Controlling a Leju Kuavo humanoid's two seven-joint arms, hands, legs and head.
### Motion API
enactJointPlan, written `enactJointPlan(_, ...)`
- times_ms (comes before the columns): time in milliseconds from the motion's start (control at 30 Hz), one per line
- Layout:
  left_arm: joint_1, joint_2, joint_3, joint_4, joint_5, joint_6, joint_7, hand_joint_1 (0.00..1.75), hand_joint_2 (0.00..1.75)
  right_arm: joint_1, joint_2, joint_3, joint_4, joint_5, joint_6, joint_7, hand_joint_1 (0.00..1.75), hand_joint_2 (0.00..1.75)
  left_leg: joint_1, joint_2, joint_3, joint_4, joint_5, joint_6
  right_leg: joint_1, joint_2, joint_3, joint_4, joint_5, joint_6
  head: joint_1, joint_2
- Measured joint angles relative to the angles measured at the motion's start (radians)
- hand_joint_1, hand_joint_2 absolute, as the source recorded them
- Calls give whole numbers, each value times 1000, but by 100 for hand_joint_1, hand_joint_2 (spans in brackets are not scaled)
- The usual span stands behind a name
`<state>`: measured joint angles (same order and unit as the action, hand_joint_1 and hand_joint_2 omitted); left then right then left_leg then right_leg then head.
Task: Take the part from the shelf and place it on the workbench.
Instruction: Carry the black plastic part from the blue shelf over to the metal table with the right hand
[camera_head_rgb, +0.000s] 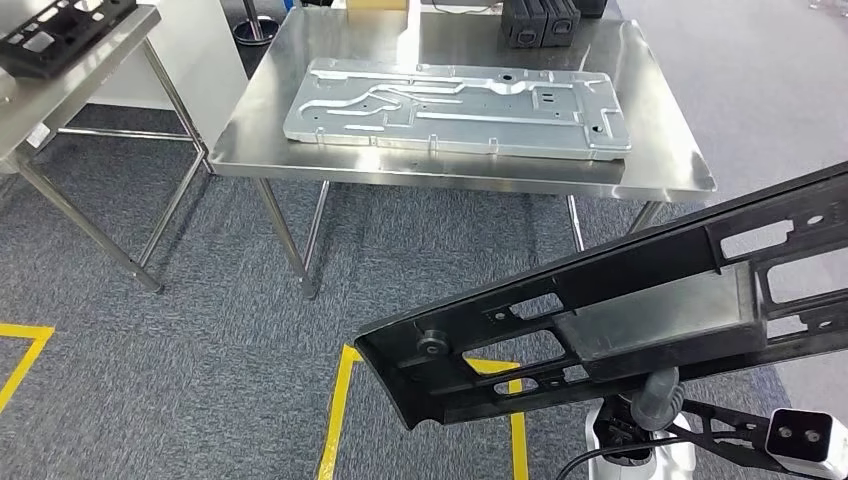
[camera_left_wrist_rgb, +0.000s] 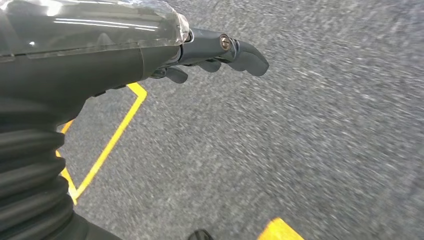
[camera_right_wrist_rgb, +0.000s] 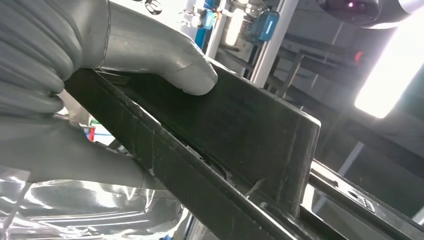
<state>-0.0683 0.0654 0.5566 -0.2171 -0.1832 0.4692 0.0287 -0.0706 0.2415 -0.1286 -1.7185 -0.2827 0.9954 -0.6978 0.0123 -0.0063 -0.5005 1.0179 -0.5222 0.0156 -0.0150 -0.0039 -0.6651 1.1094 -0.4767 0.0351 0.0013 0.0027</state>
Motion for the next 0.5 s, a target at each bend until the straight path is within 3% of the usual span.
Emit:
enactJointPlan(67, -2, 0, 1, 0, -4, 1, 1, 0, 175, 0, -1, 0, -3, 1, -4, 0, 175, 175, -2, 1, 21, -5, -17, -13, 4, -5, 18, -62, 44, -14, 0, 0)
enactJointPlan(167, -5, 2, 2, 0, -6, 2, 1, 0, 175, -2, -1, 1, -8, 2, -9, 0, 175, 175, -2, 4, 38, 22, -3, -34, 4, 1, 53, -79, 27, -40, -1, 0)
enactJointPlan(200, -7, 2, 2, 0, -7, 2, 0, 0, 175, -3, -1, 1, -9, 1, -9, 0, 175, 175, -1, 4, 23, 60, 5, -39, 3, 2, 70, -82, 21, -48, -3, 0)
enactJointPlan(267, -10, 2, 4, 0, -7, 2, -1, 0, 175, -3, -1, 1, -11, 0, -9, 0, 175, 175, 1, 4, -45, 180, -9, -46, 3, 2, 99, -87, 4, -57, -7, 0)
enactJointPlan(333, -6, 2, 6, 0, -8, 2, -1, 0, 175, -2, -1, 2, -11, 0, -9, 1, 175, 175, 1, 4, -132, 279, -77, -49, 4, 4, 126, -90, -19, -61, -8, 0)
enactJointPlan(367, -3, 2, 7, 0, -8, 2, -1, 0, 175, -1, -1, 2, -11, 0, -9, 1, 175, 175, 1, 4, -162, 290, -111, -48, 4, 6, 141, -91, -31, -61, -9, 0)
enactJointPlan(400, 0, 1, 8, 0, -8, 2, -1, 0, 175, -1, -1, 2, -11, 0, -9, 1, 175, 175, 1, 4, -178, 272, -127, -46, 4, 8, 157, -91, -44, -60, -9, 0)
enactJointPlan(433, 2, 1, 8, 0, -8, 2, -1, 0, 175, 0, -1, 2, -11, 0, -9, 1, 175, 175, 0, 4, -182, 226, -114, -41, 4, 9, 175, -92, -57, -59, -9, 0)
enactJointPlan(500, 6, 3, 10, 0, -9, 2, -1, 0, 175, 0, -1, 2, -11, 0, -9, 1, 175, 175, -5, 5, -170, 107, -3, -28, 6, 10, 208, -92, -85, -54, -8, 0)
